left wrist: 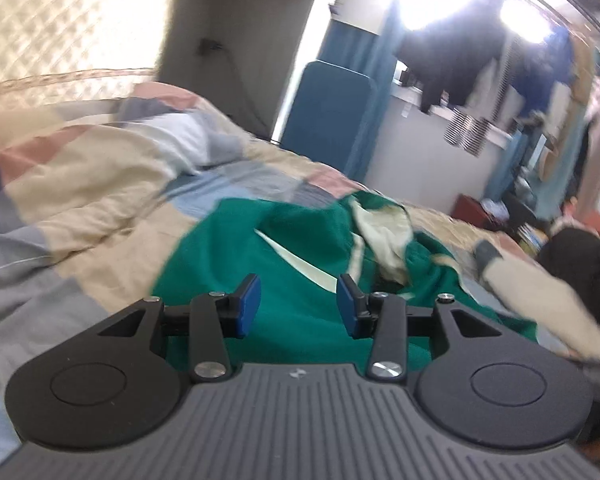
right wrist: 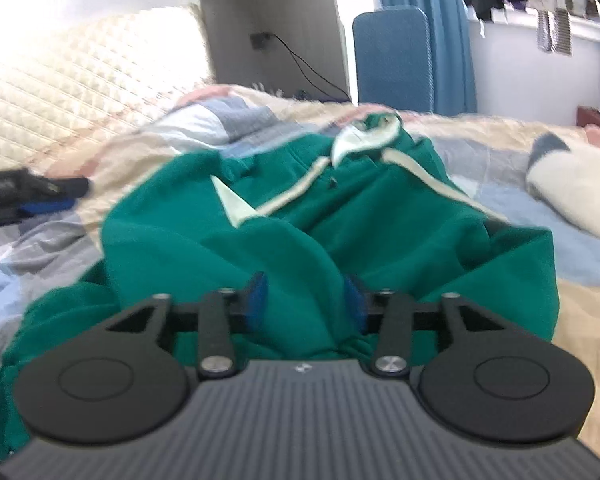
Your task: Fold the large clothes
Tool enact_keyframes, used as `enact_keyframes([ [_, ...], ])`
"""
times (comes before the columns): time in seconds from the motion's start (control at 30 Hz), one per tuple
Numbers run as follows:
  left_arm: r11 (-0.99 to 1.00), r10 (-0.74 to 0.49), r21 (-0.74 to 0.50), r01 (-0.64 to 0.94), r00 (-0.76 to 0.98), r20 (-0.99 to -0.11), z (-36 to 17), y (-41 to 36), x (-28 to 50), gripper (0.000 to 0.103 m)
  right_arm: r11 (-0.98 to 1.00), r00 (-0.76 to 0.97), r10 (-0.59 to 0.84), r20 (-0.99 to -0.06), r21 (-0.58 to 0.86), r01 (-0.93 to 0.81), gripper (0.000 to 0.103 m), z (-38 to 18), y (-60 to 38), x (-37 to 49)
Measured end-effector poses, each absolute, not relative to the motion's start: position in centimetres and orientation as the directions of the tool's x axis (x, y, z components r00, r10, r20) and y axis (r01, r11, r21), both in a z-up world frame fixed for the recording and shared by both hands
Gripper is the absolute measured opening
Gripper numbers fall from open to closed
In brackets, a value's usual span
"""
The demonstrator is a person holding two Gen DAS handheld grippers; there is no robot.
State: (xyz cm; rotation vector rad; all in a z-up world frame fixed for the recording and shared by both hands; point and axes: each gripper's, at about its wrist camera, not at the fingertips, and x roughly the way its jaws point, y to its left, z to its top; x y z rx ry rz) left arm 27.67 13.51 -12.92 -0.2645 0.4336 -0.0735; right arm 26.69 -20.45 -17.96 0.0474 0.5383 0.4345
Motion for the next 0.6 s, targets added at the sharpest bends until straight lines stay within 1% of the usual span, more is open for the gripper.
enact_keyframes([
  [0.1, 0.959, -0.176, -0.278, 0.055, 0.885, -0.432, -14.4, 12.0, 28.2, 0.048, 0.898, 0.782, 0.433, -0.448, 0.132, -0.421, 0.047, -17.4, -19.9, 25.9],
  [0.2, 0.961, -0.207, -0.265, 0.084, 0.853, -0.479, -16.4, 10.5, 29.3, 0.048, 0.882, 0.771, 0.461, -0.439, 0.135, -0.451, 0.047, -17.5, -19.1, 25.8],
  [0.27, 0.959, -0.218, -0.27, 0.086, 0.834, -0.507, -17.8, 10.0, 30.2, 0.048, 0.874, 0.749, 0.472, -0.465, 0.14, -0.465, 0.045, -18.0, -18.5, 26.1],
  [0.4, 0.962, -0.219, -0.262, 0.074, 0.783, -0.582, -20.2, 9.5, 31.7, 0.047, 0.882, 0.718, 0.45, -0.53, 0.142, -0.449, 0.045, -19.7, -17.8, 27.3],
  [0.5, 0.97, -0.202, -0.231, 0.072, 0.769, -0.607, -21.0, 9.0, 32.1, 0.047, 0.888, 0.684, 0.44, -0.581, 0.169, -0.428, 0.045, -20.8, -17.7, 28.3],
  [0.6, 0.972, -0.195, -0.224, 0.068, 0.766, -0.613, -21.3, 9.0, 32.5, 0.047, 0.886, 0.66, 0.453, -0.599, 0.218, -0.41, 0.045, -21.5, -17.9, 28.9],
])
